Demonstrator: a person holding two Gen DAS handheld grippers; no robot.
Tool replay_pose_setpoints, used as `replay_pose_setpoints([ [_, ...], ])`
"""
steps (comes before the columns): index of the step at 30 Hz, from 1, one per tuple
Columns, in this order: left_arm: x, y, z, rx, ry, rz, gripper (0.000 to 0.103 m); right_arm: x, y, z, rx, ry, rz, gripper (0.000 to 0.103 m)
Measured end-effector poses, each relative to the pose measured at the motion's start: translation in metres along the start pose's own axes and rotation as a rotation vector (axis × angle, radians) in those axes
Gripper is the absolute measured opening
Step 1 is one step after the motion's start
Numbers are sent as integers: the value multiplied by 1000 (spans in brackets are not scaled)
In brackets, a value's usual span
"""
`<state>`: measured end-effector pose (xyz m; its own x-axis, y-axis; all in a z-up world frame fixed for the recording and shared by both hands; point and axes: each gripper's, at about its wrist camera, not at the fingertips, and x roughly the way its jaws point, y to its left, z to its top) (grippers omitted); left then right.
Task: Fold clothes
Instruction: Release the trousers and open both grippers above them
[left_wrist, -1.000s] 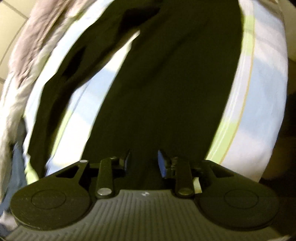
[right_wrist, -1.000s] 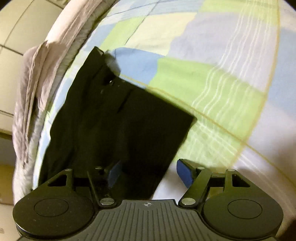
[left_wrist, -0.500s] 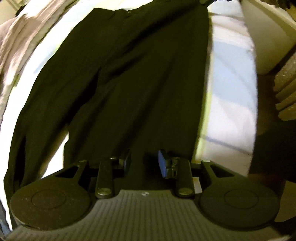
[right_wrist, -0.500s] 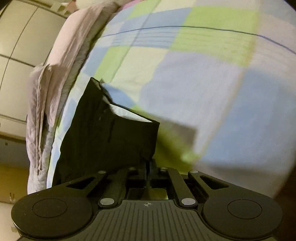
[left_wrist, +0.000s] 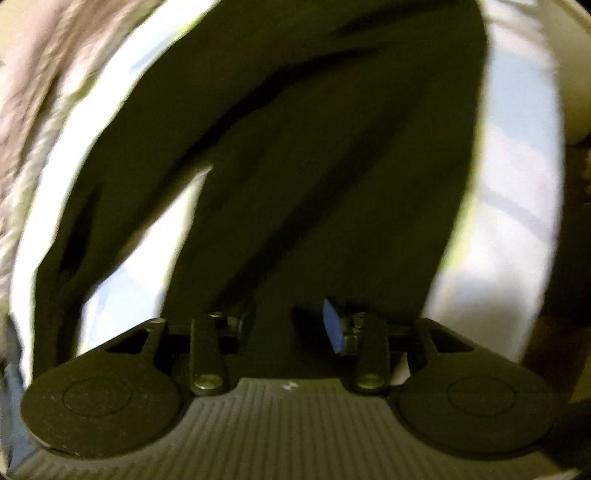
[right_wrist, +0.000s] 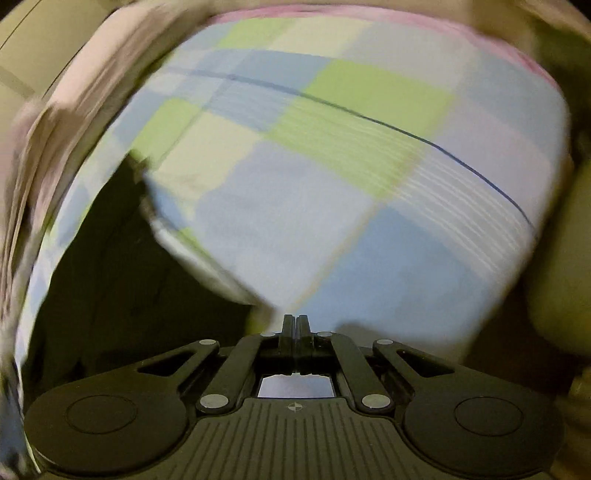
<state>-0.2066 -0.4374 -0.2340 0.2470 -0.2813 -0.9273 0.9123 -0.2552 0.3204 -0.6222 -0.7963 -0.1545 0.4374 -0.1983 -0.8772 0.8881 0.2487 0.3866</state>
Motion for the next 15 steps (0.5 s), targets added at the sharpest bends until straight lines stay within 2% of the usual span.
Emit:
replay_pose_setpoints([
  [1, 2, 15, -13, -14, 2, 28, 40, 3, 19, 0, -42, 7, 10, 7],
  [4, 9, 62, -51, -45, 9, 109, 45, 18, 88, -9, -174, 23, 53, 58],
  [9, 34, 155, -127, -32, 32, 221, 45, 51, 215, -49, -440, 91, 156, 58],
  [15, 85, 253, -202, 84, 59, 340, 45, 100, 364, -122, -757, 170, 214, 58],
])
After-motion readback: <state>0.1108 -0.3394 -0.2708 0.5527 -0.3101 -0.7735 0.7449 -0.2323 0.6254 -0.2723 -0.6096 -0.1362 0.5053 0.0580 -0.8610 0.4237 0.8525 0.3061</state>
